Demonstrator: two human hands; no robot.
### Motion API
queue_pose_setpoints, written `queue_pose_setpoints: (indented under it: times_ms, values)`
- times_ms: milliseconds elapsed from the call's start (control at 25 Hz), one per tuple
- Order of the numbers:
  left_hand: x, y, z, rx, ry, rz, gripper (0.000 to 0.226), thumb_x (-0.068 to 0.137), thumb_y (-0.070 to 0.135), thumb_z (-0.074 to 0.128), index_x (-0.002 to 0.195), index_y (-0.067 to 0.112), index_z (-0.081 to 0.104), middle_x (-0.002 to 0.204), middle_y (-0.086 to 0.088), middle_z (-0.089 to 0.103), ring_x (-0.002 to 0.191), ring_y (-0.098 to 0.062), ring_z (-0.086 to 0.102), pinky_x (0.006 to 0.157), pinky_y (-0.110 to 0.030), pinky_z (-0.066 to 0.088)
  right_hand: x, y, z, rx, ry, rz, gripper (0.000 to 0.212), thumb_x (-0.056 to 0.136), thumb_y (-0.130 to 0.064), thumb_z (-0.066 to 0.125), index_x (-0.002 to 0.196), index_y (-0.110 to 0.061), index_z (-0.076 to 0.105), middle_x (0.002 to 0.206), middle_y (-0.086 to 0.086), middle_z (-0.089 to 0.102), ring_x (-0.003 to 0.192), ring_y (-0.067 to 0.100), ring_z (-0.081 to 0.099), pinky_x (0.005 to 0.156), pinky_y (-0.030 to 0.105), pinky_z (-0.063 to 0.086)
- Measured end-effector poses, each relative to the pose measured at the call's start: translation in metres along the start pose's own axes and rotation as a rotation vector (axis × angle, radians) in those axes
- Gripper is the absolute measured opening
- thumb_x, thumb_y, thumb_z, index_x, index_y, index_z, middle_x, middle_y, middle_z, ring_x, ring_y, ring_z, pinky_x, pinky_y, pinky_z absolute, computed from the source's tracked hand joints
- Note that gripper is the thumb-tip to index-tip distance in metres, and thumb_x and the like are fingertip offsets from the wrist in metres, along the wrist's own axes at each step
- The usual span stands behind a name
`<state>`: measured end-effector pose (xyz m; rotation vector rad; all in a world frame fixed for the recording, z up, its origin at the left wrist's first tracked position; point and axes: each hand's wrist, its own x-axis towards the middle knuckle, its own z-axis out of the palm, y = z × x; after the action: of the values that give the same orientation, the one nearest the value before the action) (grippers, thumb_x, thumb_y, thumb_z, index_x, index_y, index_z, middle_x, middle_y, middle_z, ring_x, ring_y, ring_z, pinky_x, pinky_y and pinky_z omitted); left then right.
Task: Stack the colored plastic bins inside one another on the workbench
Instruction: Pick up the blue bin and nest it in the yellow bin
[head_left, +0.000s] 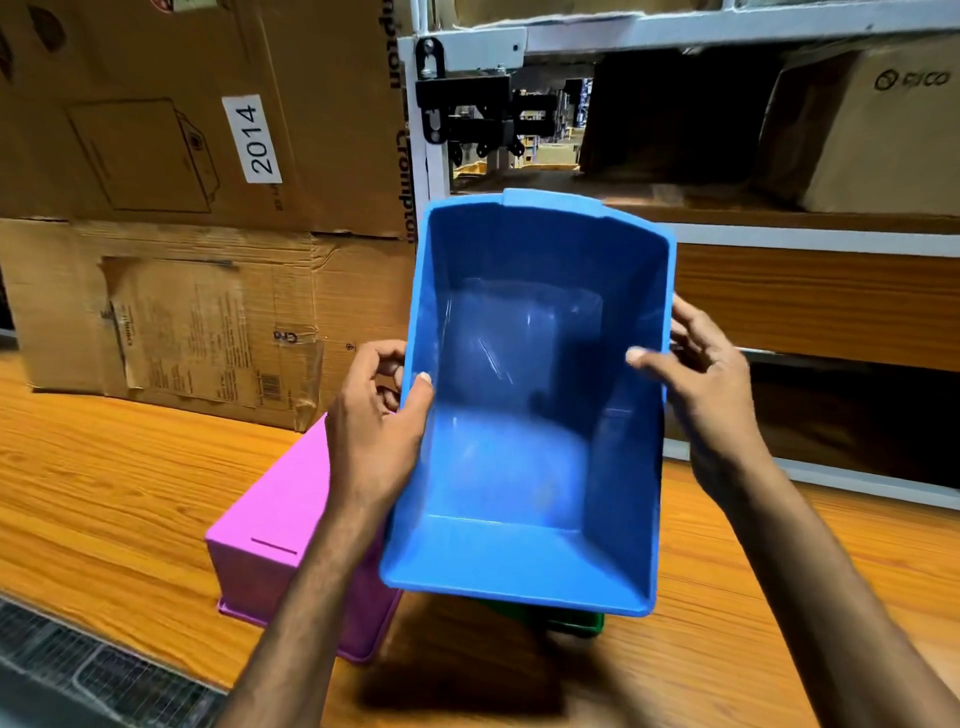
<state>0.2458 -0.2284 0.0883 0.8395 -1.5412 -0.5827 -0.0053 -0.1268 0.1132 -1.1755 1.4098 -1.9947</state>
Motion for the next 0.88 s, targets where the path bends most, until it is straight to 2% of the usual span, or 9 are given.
queue_pose_setpoints:
  times_ms: [80,240,320,440,520,600,680,760,880]
  values:
    - [0.001,-0.007,-0.003,-0.106,0.022,-0.051,0.023,0.091,0.003,0.069,0.106,0.019,0.063,0.086,0.019,0.065,0.074,0.004,0.059,0.071,-0.018,0.050,-0.020,0.004,-0.005,-0.022,-0.104,0.085,0.069,0.085,0.015,0.064,0.141,-0.025,0.060,0.124,-0.005,0.074,0.113,0.014,0.068,0.087,0.027,0.057]
    - [0.004,-0.024,-0.007,-0.238,0.060,-0.155,0.025,0.094,-0.007,0.064,0.113,0.009,0.059,0.096,0.006,0.066,0.081,0.008,0.064,0.078,-0.012,0.049,-0.048,-0.008,0.002,-0.059,-0.252,0.113,0.082,0.078,0.013,0.072,0.142,-0.037,0.060,0.133,0.007,0.066,0.123,0.028,0.061,0.110,0.052,0.049]
    - [0.002,-0.032,-0.005,-0.244,0.069,-0.187,0.026,0.097,-0.006,0.061,0.115,0.009,0.054,0.099,0.001,0.065,0.085,0.006,0.063,0.079,-0.010,0.048,-0.054,-0.029,0.015,-0.089,-0.288,0.055,0.083,0.078,0.007,0.074,0.143,-0.042,0.058,0.126,0.012,0.059,0.102,0.020,0.059,0.095,0.039,0.056]
    - [-0.001,-0.039,0.004,-0.192,0.043,-0.179,0.026,0.099,-0.002,0.057,0.111,0.020,0.051,0.100,-0.001,0.062,0.087,-0.004,0.060,0.076,-0.010,0.047,-0.069,-0.058,0.036,-0.192,-0.273,-0.068,0.082,0.082,0.013,0.070,0.143,-0.041,0.057,0.111,0.002,0.052,0.081,-0.004,0.047,0.071,0.012,0.044]
    - [-0.001,-0.043,0.009,-0.188,-0.030,-0.245,0.030,0.098,0.002,0.060,0.108,0.029,0.054,0.100,0.003,0.064,0.088,-0.003,0.064,0.080,-0.018,0.052,-0.080,-0.063,0.049,-0.329,-0.276,-0.170,0.083,0.080,0.005,0.072,0.143,-0.045,0.055,0.105,-0.005,0.052,0.082,0.001,0.050,0.071,0.016,0.043]
    - [-0.004,-0.047,0.010,-0.246,-0.075,-0.335,0.031,0.095,0.009,0.066,0.116,0.030,0.059,0.108,0.000,0.068,0.105,-0.022,0.070,0.090,-0.043,0.058,-0.087,-0.062,0.056,-0.463,-0.281,-0.221,0.084,0.077,-0.005,0.071,0.144,-0.052,0.052,0.101,-0.012,0.051,0.085,0.008,0.052,0.074,0.027,0.047]
    - [-0.008,-0.046,0.006,-0.302,-0.083,-0.385,0.034,0.095,0.006,0.067,0.123,0.025,0.060,0.113,-0.002,0.070,0.118,-0.039,0.065,0.097,-0.058,0.055,-0.085,-0.062,0.054,-0.464,-0.274,-0.212,0.083,0.077,-0.003,0.072,0.143,-0.051,0.054,0.100,-0.015,0.050,0.084,0.008,0.051,0.074,0.025,0.046]
    - [-0.009,-0.042,0.003,-0.316,-0.068,-0.398,0.031,0.096,0.003,0.067,0.117,0.025,0.064,0.114,-0.003,0.072,0.117,-0.034,0.068,0.100,-0.059,0.053,-0.077,-0.064,0.044,-0.349,-0.263,-0.176,0.079,0.078,0.010,0.072,0.139,-0.040,0.061,0.102,-0.011,0.051,0.082,0.003,0.048,0.070,0.015,0.041]
    - [-0.012,-0.031,-0.001,-0.363,-0.058,-0.419,0.026,0.093,0.003,0.070,0.111,0.021,0.066,0.107,0.001,0.076,0.094,-0.010,0.073,0.099,-0.050,0.057,-0.061,-0.065,0.022,-0.180,-0.219,-0.079,0.074,0.079,0.021,0.068,0.132,-0.031,0.066,0.110,0.002,0.055,0.086,0.004,0.048,0.074,0.012,0.046]
